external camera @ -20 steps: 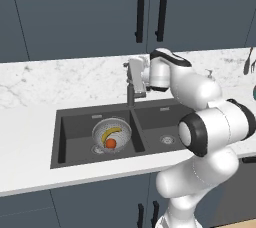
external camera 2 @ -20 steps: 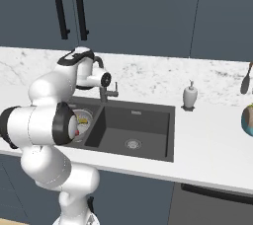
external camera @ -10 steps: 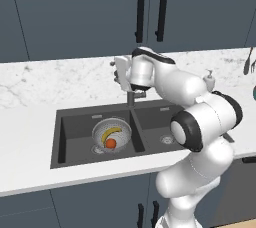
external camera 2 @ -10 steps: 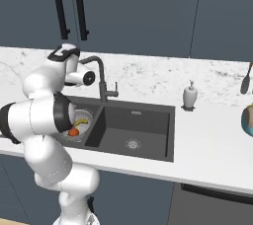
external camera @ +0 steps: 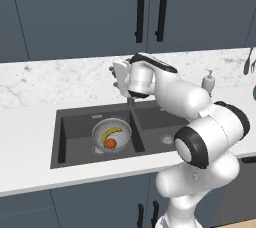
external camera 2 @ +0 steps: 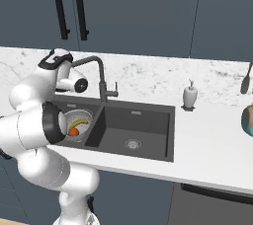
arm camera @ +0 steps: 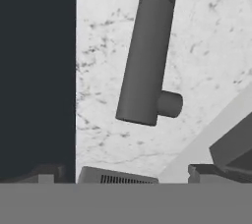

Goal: Put the colander in the sink, put the orange, banana in the colander, and turn on the sink faucet and pour water over the colander.

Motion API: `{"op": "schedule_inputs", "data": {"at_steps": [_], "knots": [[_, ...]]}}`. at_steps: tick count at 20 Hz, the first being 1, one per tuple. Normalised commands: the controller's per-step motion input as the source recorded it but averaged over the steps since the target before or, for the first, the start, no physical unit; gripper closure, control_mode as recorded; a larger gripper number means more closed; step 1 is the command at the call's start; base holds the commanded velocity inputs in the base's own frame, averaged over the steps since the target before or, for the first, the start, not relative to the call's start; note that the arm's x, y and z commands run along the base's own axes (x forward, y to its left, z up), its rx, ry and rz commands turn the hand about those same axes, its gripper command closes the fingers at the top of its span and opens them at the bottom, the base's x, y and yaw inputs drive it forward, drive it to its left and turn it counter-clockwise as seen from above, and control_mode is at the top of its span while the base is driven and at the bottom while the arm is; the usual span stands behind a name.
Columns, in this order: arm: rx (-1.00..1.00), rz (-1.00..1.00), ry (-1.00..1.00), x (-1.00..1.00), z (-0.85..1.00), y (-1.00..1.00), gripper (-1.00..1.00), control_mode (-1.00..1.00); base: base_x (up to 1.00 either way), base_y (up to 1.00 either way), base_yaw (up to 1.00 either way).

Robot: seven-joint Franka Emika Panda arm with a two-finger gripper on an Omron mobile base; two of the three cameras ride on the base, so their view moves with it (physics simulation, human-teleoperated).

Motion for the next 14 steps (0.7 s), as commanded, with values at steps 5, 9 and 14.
{"op": "schedule_inputs", "data": {"at_steps": [5, 9, 14], "knots": [[-0.07, -0.06, 0.00, -0.63, -0.09, 0.27, -1.00, -1.00, 0.00, 0.00, 0.00], [-0.07, -0.22, 0.16, -0.48, 0.00, -0.18, -1.00, -1.00, 0.00, 0.00, 0.00], [0.01, -0.38, 0.39, -0.43, 0.00, -0.86, -1.00, -1.00, 0.00, 0.00, 0.00]]}}
